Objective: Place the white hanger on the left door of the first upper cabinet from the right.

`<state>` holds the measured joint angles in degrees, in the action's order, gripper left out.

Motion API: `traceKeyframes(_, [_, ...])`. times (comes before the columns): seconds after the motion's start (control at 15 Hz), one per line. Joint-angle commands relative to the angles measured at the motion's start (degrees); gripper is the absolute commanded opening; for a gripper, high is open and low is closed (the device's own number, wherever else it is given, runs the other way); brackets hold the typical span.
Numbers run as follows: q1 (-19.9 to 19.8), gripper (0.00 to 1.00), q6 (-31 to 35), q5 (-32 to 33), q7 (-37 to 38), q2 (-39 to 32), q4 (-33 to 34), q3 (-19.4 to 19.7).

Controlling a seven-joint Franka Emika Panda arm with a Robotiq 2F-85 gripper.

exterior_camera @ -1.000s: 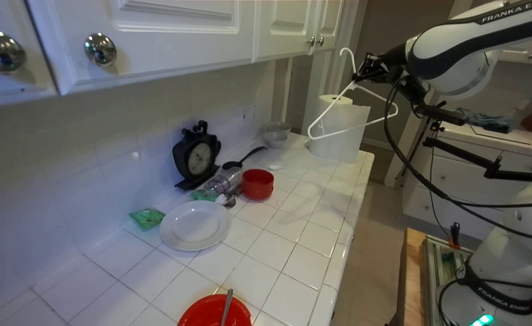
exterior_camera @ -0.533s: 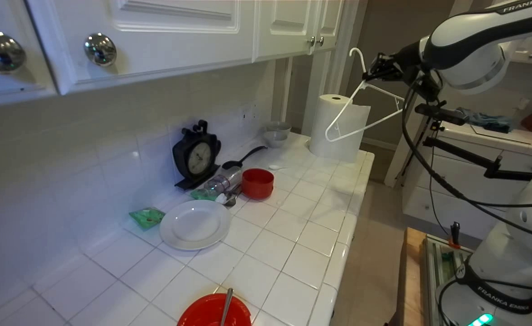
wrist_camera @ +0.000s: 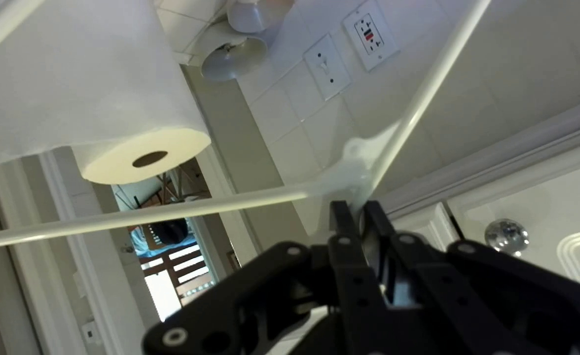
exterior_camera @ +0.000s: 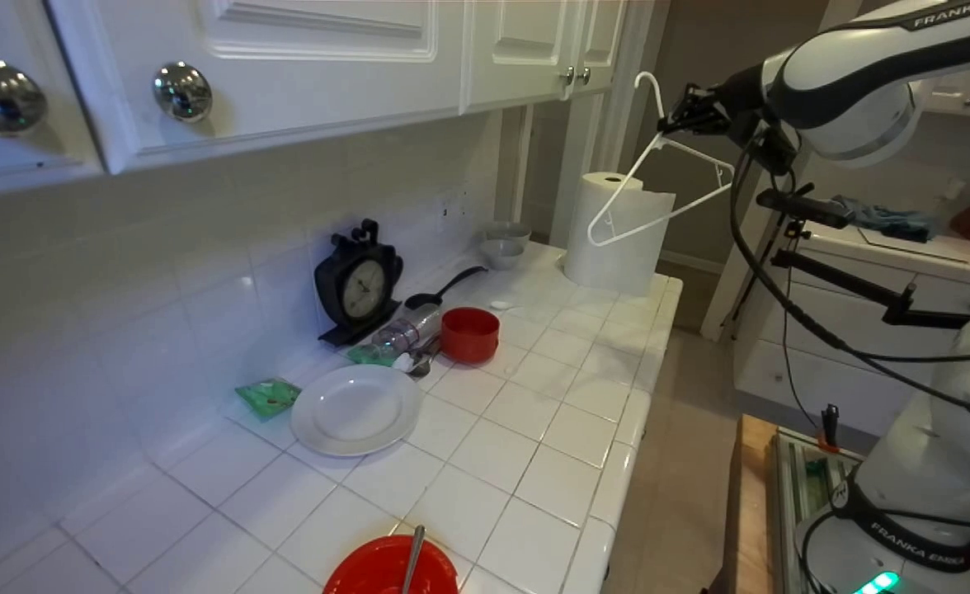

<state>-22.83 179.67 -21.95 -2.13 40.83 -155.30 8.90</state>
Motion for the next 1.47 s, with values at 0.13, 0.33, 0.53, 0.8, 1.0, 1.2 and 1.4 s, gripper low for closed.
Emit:
traceKeyframes(0.13, [10.8, 0.05, 5.4, 4.8, 2.5, -7.7, 8.8, 8.7])
traceKeyframes(0.33, [16.0, 0.05, 6.6, 1.6, 0.4, -11.5, 12.5, 12.5])
traceKeyframes(0.53, [23.0, 0.05, 5.7, 1.4, 0.0, -13.8, 15.8, 17.8])
traceKeyframes(0.8, [33.4, 0.05, 4.8, 1.5, -0.5, -15.6, 19.3, 25.7])
traceKeyframes(1.0, [39.0, 0.05, 4.5, 1.6, -0.4, -16.9, 21.0, 30.7])
traceKeyframes(1.2, [43.7, 0.05, 4.0, 2.1, -0.9, -17.8, 21.6, 35.3])
traceKeyframes(1.4, [47.7, 0.05, 4.0, 2.3, -1.6, -18.2, 21.8, 39.0])
